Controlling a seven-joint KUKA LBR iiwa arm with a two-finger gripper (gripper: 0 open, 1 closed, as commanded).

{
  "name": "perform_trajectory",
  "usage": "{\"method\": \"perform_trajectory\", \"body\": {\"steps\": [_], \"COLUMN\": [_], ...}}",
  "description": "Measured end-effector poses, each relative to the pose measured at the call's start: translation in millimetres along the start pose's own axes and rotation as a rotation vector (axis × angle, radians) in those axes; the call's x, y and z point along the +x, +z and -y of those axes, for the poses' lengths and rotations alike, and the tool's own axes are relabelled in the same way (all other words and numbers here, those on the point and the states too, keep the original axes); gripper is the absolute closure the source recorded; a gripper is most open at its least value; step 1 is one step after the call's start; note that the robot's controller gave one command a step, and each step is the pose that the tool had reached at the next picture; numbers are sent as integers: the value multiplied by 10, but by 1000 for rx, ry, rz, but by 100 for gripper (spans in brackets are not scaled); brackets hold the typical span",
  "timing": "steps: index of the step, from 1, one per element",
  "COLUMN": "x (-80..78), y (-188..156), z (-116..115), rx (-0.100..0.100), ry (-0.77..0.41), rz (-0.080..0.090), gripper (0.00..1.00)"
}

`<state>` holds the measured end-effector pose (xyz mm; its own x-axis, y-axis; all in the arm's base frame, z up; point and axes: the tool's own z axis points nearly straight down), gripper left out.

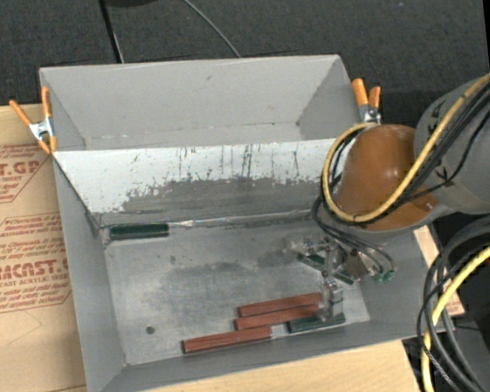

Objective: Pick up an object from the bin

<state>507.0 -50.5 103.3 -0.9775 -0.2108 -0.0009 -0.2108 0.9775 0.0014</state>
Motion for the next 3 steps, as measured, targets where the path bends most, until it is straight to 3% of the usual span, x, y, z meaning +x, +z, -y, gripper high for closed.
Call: {"method": "perform_trajectory", "body": {"steps": [1, 2, 3], "x": [50, 50, -18], "y": [325, 325, -1091], "z": [-107, -107, -85], "rx": [1, 1, 2], "ry": [193, 193, 115], "rz": [1, 1, 1], "gripper": [100, 100, 100]}}
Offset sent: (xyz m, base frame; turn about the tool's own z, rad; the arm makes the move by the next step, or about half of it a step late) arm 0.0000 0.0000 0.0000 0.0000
